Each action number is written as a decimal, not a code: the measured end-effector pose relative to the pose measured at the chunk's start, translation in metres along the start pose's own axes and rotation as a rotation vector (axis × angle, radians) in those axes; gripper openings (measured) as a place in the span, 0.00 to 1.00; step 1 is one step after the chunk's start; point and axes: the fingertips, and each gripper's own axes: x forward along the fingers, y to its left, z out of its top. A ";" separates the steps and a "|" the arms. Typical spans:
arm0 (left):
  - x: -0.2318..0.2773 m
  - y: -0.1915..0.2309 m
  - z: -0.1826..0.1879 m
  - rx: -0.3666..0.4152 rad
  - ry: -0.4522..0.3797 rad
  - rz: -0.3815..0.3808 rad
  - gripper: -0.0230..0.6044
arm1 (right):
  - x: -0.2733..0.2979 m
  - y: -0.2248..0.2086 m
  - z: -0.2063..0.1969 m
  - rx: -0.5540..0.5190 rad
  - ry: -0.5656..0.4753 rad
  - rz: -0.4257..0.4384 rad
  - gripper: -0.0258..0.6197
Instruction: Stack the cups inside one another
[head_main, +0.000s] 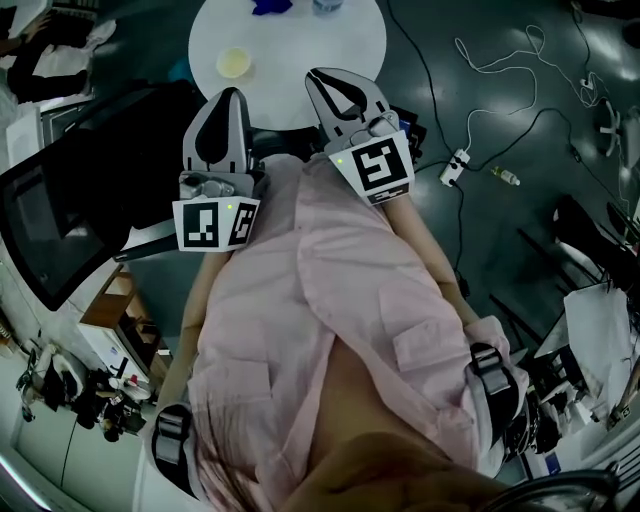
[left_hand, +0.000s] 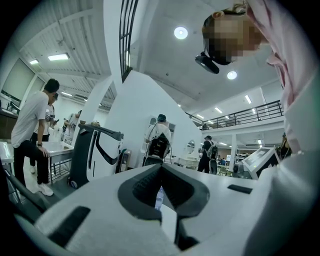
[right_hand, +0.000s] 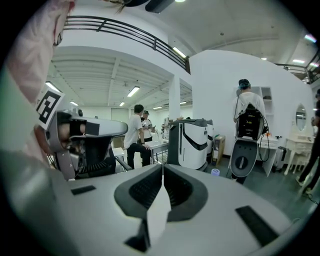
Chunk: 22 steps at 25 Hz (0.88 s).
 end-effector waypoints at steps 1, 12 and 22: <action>0.000 -0.002 0.000 0.006 -0.002 -0.006 0.06 | 0.001 0.000 0.001 0.001 -0.004 0.004 0.09; -0.002 0.004 0.001 0.001 -0.012 0.013 0.06 | 0.007 0.007 0.003 -0.015 -0.001 0.034 0.09; 0.000 0.007 0.002 -0.001 -0.015 0.024 0.06 | 0.008 0.000 0.002 -0.004 0.000 0.014 0.09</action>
